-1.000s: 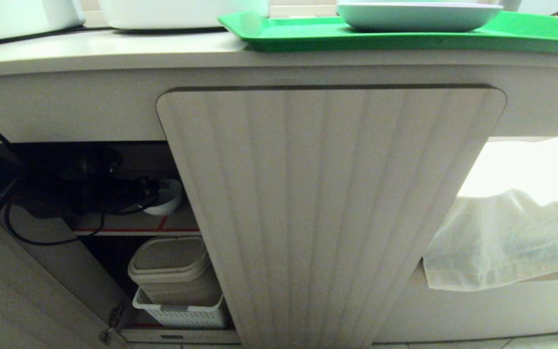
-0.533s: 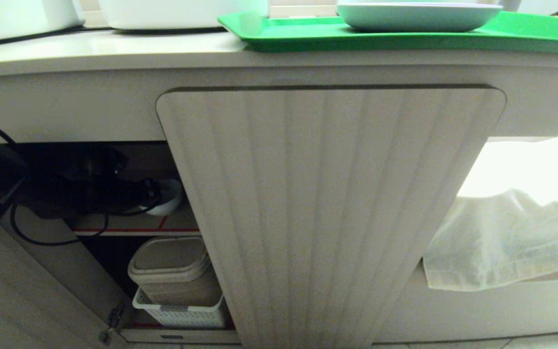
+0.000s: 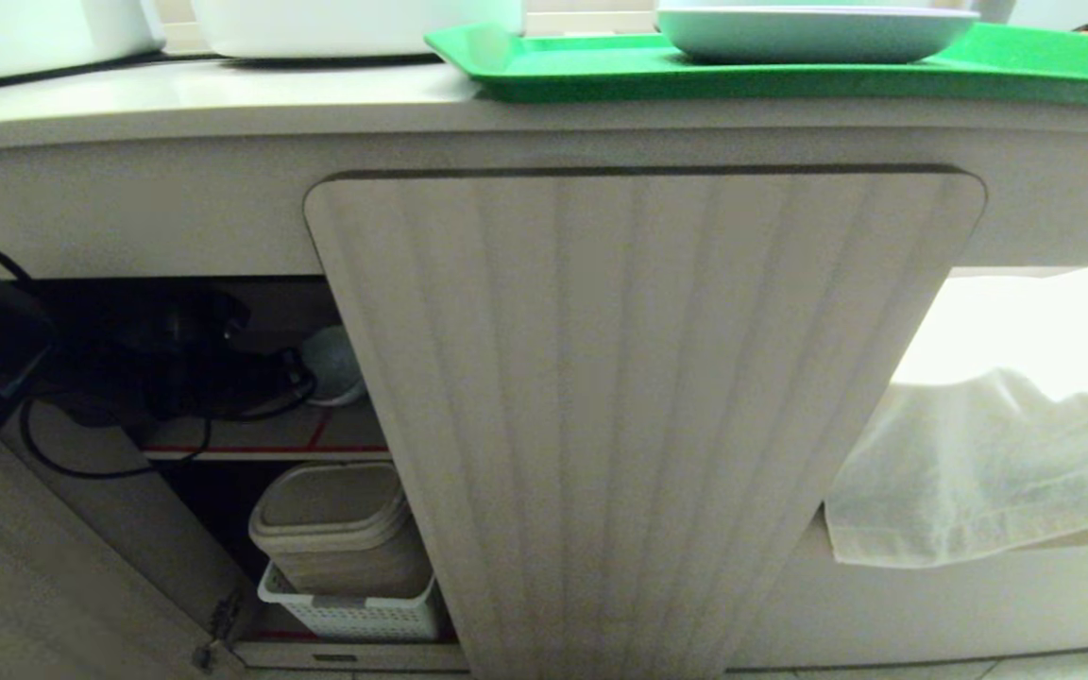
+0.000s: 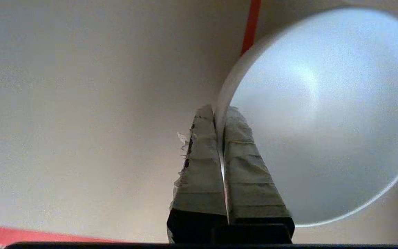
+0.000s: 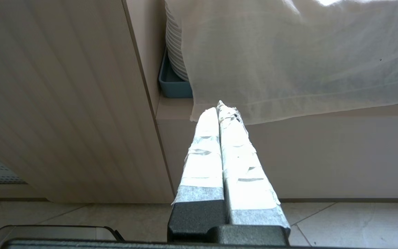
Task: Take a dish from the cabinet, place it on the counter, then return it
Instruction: Take the bowl from the cabinet
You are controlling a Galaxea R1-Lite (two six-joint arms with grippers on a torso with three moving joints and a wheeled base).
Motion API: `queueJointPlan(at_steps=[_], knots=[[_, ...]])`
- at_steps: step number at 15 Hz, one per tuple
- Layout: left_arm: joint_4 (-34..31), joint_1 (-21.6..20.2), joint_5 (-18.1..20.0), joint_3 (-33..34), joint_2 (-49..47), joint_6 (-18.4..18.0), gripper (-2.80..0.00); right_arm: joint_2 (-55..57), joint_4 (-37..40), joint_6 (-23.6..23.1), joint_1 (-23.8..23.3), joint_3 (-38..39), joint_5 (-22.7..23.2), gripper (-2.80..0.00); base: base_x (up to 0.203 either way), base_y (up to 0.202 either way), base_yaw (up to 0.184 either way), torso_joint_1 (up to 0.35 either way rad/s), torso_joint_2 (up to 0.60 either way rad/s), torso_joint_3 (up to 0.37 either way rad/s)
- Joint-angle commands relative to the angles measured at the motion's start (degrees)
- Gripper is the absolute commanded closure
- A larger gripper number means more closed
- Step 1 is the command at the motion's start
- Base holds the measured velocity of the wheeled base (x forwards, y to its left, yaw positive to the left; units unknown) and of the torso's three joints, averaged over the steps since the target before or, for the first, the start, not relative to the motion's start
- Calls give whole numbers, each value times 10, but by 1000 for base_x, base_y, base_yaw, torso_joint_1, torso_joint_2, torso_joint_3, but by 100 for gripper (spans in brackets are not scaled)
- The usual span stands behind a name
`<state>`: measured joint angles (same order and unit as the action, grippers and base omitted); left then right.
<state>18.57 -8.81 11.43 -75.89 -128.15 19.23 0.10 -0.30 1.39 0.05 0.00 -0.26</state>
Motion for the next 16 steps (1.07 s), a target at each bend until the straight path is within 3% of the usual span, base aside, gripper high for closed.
queueJointPlan(at_steps=[1, 9, 16], knots=[[2, -1, 1, 0, 4, 1, 0, 0, 0, 0, 0, 0, 0, 0, 0, 0, 0, 0, 0, 0], [-1, -2, 2, 7, 31, 2, 0, 0, -1, 0, 0, 0, 0, 0, 0, 0, 0, 0, 0, 0], [-58, -2, 38, 85, 120, 2, 0, 0, 0, 0, 0, 0, 0, 0, 0, 0, 0, 0, 0, 0]])
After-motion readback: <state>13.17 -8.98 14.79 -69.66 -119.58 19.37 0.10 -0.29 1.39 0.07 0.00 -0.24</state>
